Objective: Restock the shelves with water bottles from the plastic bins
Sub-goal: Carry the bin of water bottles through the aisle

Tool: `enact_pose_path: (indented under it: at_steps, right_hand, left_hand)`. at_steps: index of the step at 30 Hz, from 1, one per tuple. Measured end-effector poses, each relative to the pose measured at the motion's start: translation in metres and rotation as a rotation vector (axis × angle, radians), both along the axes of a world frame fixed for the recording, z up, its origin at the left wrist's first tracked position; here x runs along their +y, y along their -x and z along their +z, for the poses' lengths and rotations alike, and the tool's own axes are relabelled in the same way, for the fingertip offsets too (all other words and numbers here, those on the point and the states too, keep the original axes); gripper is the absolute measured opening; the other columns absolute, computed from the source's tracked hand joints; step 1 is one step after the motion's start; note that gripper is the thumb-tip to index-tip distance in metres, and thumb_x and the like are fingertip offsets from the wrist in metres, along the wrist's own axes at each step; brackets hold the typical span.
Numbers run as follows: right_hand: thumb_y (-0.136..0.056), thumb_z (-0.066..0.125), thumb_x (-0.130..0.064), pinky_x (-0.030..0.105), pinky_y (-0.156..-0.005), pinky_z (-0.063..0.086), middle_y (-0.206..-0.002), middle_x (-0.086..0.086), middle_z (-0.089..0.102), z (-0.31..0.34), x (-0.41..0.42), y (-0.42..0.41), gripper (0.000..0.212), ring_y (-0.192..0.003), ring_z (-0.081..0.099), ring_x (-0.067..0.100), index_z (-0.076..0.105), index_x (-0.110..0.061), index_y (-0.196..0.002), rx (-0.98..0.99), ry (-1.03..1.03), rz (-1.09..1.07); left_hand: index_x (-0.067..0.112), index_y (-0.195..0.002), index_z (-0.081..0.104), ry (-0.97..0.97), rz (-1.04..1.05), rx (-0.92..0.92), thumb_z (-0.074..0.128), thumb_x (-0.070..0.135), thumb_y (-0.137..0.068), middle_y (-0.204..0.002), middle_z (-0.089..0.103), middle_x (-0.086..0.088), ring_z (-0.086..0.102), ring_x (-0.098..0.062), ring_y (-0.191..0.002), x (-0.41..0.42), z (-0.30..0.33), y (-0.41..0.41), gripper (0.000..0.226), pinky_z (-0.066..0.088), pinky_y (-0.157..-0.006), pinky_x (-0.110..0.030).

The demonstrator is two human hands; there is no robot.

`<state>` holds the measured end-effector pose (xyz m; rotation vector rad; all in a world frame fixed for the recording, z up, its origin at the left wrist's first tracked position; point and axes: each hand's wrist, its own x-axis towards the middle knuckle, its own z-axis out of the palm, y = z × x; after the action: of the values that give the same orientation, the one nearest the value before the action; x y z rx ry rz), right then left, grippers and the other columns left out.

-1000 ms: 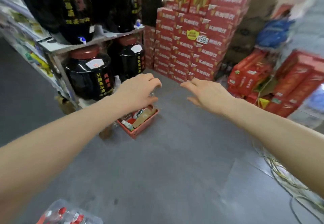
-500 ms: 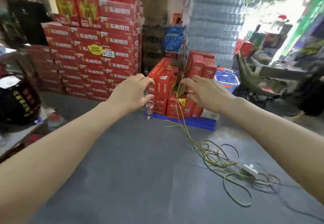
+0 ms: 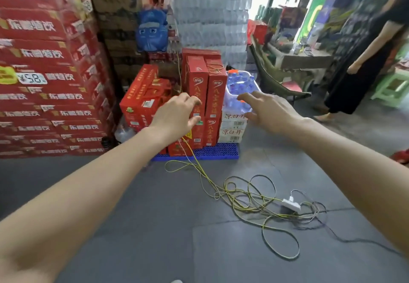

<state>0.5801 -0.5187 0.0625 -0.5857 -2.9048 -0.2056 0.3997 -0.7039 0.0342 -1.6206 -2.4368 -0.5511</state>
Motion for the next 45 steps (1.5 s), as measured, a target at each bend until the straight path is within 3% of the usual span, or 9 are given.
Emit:
enact_pose_path:
  at_steps: [11,16,23,32,39,45]
  right_hand:
    - [-0.095,0.058,-0.03,0.041,-0.078,0.046,-0.123,0.01,0.055,-0.025,0.266,0.045,0.048,-0.107,0.06,0.036,0.043,-0.024,-0.141,-0.035,0.02,-0.113]
    - [-0.096,0.057,-0.032,0.043,-0.084,0.046,-0.13,0.012,0.054,-0.031,0.396,0.07,0.05,-0.11,0.059,0.038,0.042,-0.024,-0.144,-0.023,0.06,-0.087]
    - [-0.095,0.058,-0.031,0.042,-0.077,0.044,-0.118,0.012,0.056,-0.064,0.551,0.121,0.047,-0.101,0.06,0.04,0.044,-0.025,-0.139,-0.08,0.112,-0.095]
    - [-0.095,0.057,-0.031,0.041,-0.079,0.047,-0.117,0.007,0.055,-0.132,0.745,0.243,0.047,-0.101,0.062,0.036,0.042,-0.028,-0.139,-0.137,0.224,-0.053]
    - [-0.096,0.054,-0.026,0.041,-0.075,0.047,-0.113,0.01,0.054,-0.194,0.866,0.32,0.046,-0.096,0.062,0.04,0.041,-0.026,-0.141,-0.24,0.363,0.023]
    - [-0.097,0.051,-0.021,0.042,-0.084,0.044,-0.116,0.015,0.052,-0.266,0.941,0.376,0.048,-0.102,0.059,0.043,0.034,-0.023,-0.143,-0.352,0.576,-0.027]
  left_hand:
    - [0.02,-0.13,0.053,0.001,-0.079,-0.015,0.063,0.033,-0.091,-0.12,0.056,-0.004,0.055,-0.025,-0.113,0.3,-0.023,0.07,0.043,0.051,-0.091,-0.041]
    - [0.019,-0.131,0.052,-0.002,-0.003,-0.079,0.063,0.032,-0.091,-0.124,0.056,-0.004,0.055,-0.023,-0.115,0.417,-0.045,0.09,0.043,0.048,-0.091,-0.037]
    - [0.021,-0.132,0.049,0.074,0.09,-0.184,0.061,0.033,-0.091,-0.123,0.054,-0.005,0.053,-0.027,-0.114,0.549,-0.095,0.13,0.044,0.048,-0.09,-0.041]
    - [0.017,-0.136,0.045,0.157,0.189,-0.342,0.062,0.029,-0.09,-0.127,0.05,-0.008,0.049,-0.029,-0.12,0.742,-0.174,0.234,0.051,0.04,-0.102,-0.039]
    - [0.02,-0.142,0.039,0.293,0.388,-0.467,0.06,0.03,-0.091,-0.135,0.044,-0.008,0.046,-0.033,-0.122,0.832,-0.216,0.297,0.056,0.039,-0.102,-0.042]
    - [0.02,-0.143,0.038,0.343,0.605,-0.547,0.061,0.029,-0.09,-0.137,0.043,-0.009,0.046,-0.036,-0.12,0.866,-0.263,0.322,0.058,0.038,-0.102,-0.044]
